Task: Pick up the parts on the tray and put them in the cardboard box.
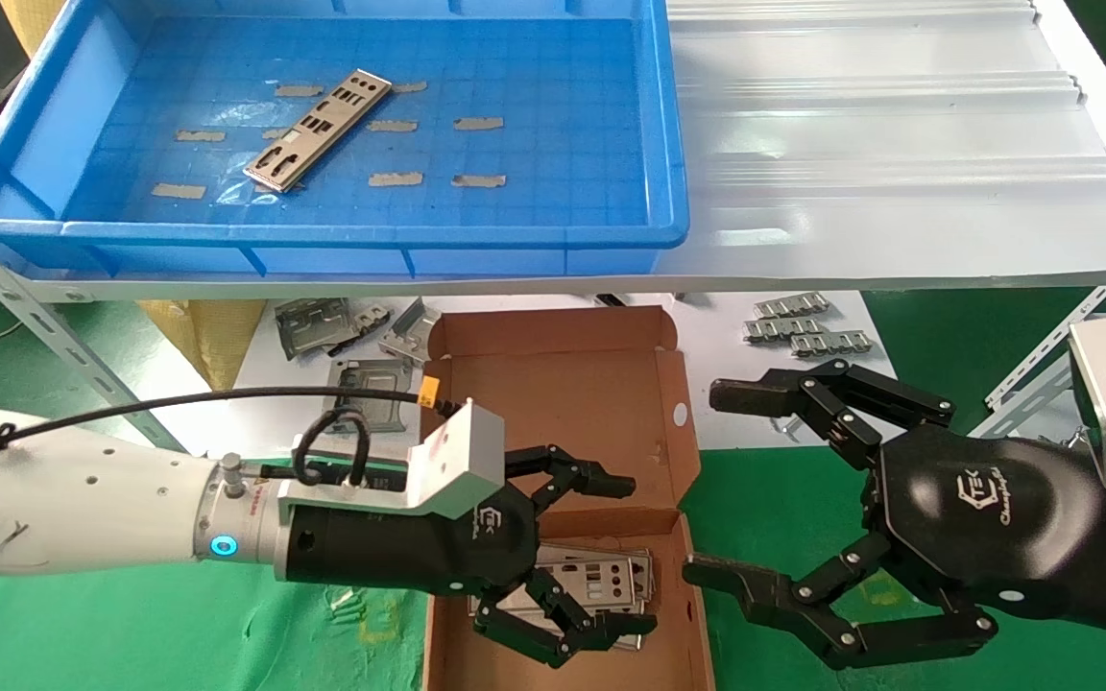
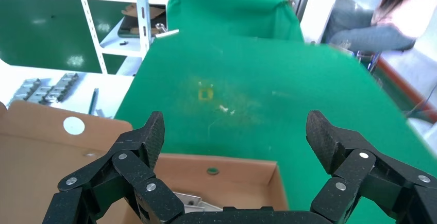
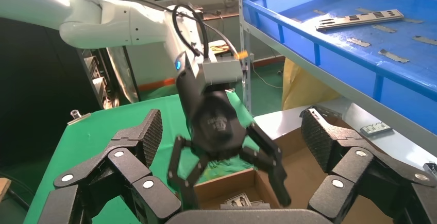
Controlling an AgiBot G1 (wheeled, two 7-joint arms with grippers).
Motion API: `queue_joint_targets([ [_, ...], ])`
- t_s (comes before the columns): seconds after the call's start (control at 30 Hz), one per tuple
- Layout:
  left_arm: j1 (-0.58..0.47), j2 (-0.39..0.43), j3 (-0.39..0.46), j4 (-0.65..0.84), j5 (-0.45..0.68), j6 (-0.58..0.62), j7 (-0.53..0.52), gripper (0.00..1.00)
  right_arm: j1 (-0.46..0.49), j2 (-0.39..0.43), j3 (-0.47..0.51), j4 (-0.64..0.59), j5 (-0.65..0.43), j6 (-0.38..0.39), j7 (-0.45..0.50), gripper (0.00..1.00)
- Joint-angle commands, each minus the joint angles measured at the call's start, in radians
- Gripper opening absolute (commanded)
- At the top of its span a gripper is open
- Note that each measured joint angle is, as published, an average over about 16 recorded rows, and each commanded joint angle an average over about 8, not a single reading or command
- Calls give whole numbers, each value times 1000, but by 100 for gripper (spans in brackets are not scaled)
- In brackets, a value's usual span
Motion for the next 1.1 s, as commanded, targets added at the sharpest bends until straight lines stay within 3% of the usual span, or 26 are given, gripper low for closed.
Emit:
queue_joint_targets([
  [0.03, 2, -5, -3, -6, -1, 0, -2, 100, 0, 0, 0, 0, 0, 0, 0, 100],
  [1.1, 163, -274, -219, -302, -161, 22, -148, 100, 0, 0, 0, 0, 0, 0, 0, 100],
])
